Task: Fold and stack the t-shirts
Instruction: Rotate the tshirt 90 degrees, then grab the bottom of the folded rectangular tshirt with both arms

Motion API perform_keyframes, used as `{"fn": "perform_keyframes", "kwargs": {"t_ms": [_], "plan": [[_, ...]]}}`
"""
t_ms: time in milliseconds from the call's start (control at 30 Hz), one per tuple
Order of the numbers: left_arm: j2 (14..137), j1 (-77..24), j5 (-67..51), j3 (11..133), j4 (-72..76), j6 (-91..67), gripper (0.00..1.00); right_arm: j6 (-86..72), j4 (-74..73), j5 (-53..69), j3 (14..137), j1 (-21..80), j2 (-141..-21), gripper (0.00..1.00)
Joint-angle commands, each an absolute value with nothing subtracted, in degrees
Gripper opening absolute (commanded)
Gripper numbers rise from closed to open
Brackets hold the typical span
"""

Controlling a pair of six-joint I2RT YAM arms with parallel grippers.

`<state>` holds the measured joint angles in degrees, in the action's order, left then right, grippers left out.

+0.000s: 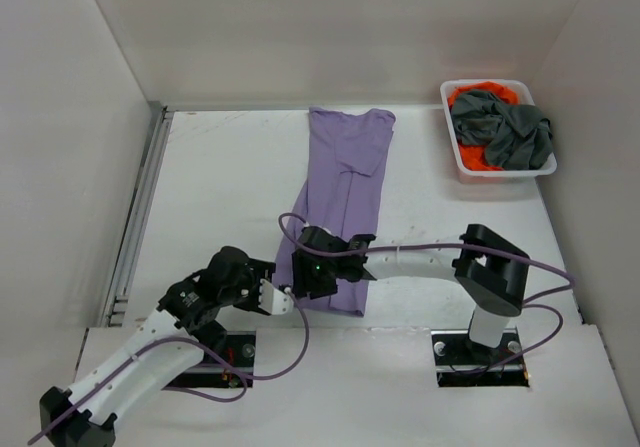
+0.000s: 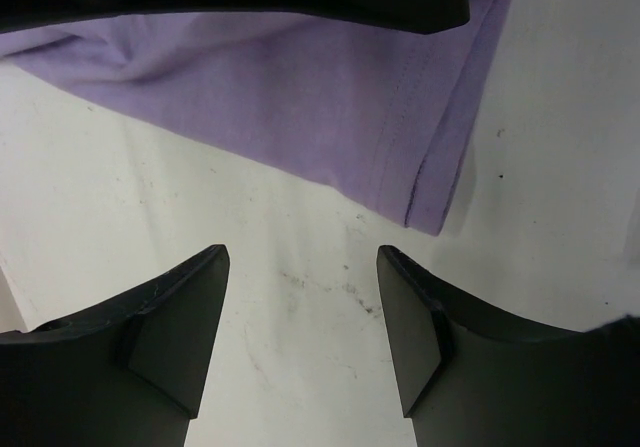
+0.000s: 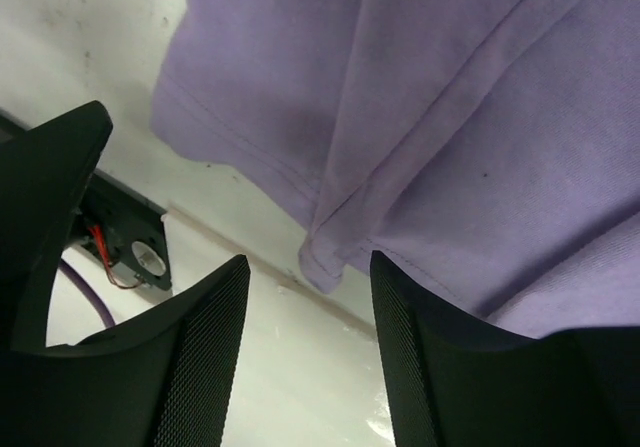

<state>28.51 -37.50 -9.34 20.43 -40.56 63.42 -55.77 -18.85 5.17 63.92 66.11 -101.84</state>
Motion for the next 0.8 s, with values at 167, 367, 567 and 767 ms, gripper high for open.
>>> {"fn": "perform_keyframes", "kwargs": {"t_ms": [167,367,567,767], "plan": [[29.71,-37.39,-11.60,21.97,-39.38,61.52,0.61,-55.90,-16.96,7.47,65.48,66.49,-104.59,0.29],[31.11,-38.88,-11.69,23.20,-39.03,65.38,0.61,-57.74,-16.96,5.36,58.73,65.70,-98.01,0.01],[36.64,-44.77,-10.90,22.42,-35.95,71.88,0.61,-59.94,-14.25,6.94,52.83,65.96,-95.63,0.01],[41.30,-52.76,-9.32,19.69,-32.71,77.86,0.62,-59.94,-12.04,7.30,51.86,65.96,-93.09,0.36]]}}
